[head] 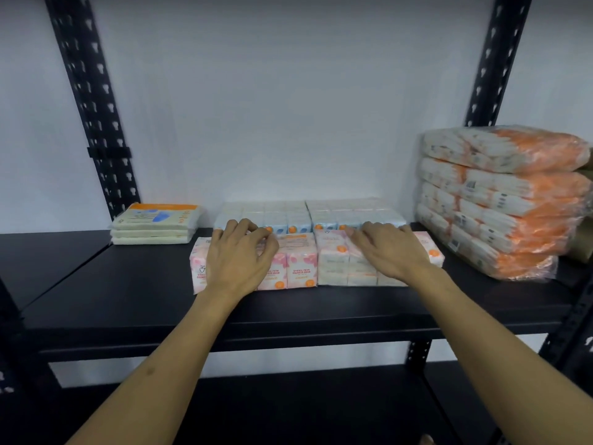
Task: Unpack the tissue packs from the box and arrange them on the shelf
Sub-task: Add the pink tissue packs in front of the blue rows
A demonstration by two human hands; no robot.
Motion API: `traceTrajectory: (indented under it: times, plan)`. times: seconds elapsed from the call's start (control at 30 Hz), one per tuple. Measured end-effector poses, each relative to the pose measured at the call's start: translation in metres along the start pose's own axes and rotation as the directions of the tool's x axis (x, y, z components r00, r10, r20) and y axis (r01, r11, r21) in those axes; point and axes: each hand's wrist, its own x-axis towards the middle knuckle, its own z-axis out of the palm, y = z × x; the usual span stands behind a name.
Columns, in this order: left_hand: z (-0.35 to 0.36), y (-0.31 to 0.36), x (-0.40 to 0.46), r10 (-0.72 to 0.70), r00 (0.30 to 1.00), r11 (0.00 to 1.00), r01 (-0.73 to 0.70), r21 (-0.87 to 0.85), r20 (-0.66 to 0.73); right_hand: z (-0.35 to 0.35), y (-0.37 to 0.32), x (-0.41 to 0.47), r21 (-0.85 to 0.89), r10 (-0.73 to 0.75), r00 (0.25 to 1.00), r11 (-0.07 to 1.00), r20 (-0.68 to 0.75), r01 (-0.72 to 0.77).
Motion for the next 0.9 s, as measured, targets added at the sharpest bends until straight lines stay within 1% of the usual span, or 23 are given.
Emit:
traceTrajectory:
  times: [0.07,0.13,0.2,0.3,0.37,0.43,0.53,0.6,0.67,0.7,0.77,0.83,0.9]
  plan:
    - [-0.001,0.001,-0.002,0.035,0.999,0.999,-0.036,0.008,0.020,0.009,0.002,-0.010,-0.062,-0.045,0.980,0.998,-0.195,0.033]
    - [-0.004,0.002,-0.003,0.057,0.997,0.998,-0.058,0.006,0.058,0.018,0.007,-0.022,-0.077,-0.096,0.935,0.994,-0.341,0.074]
    - [-0.009,0.003,-0.004,0.060,0.994,0.998,-0.062,0.017,0.092,0.029,0.011,-0.032,-0.045,-0.113,0.906,0.994,-0.408,0.104]
    - [-0.019,0.004,-0.007,0.082,0.985,0.993,-0.094,0.071,0.153,0.039,0.014,-0.043,-0.002,-0.113,0.900,0.992,-0.422,0.124]
    - [-0.023,0.005,-0.010,0.110,0.973,0.985,-0.134,0.106,0.203,0.035,0.014,-0.046,-0.013,-0.116,0.907,0.993,-0.404,0.121]
    - [-0.027,0.006,-0.012,0.118,0.954,0.976,-0.162,0.143,0.277,0.022,0.009,-0.048,-0.066,-0.132,0.926,0.991,-0.352,0.116]
    - [-0.034,0.011,-0.011,0.095,0.919,0.965,-0.179,0.190,0.383,-0.006,-0.003,-0.045,-0.165,-0.135,0.975,0.981,-0.177,0.106]
    - [-0.041,0.019,-0.009,0.092,0.913,0.951,-0.200,0.238,0.398,-0.023,-0.009,-0.041,-0.133,-0.121,0.992,0.985,-0.048,0.114]
    - [-0.048,0.026,-0.003,0.047,0.920,0.964,-0.144,0.223,0.389,-0.029,-0.011,-0.039,-0.030,-0.095,0.994,0.995,0.060,0.097]
    - [-0.051,0.027,0.002,0.009,0.929,0.983,-0.076,0.167,0.369,-0.027,-0.010,-0.040,-0.020,-0.091,0.990,0.995,0.107,0.094]
    - [-0.059,0.029,0.010,-0.075,0.956,0.995,0.092,-0.046,0.284,-0.016,-0.007,-0.044,-0.086,-0.106,0.985,0.989,0.138,0.118]
    - [-0.069,0.028,0.018,-0.167,0.963,0.937,0.221,-0.269,0.211,-0.010,-0.005,-0.046,-0.115,-0.105,0.990,0.987,0.094,0.115]
    - [-0.079,0.028,0.025,-0.227,0.951,0.881,0.292,-0.371,0.207,-0.011,-0.006,-0.044,-0.104,-0.094,0.993,0.989,0.077,0.101]
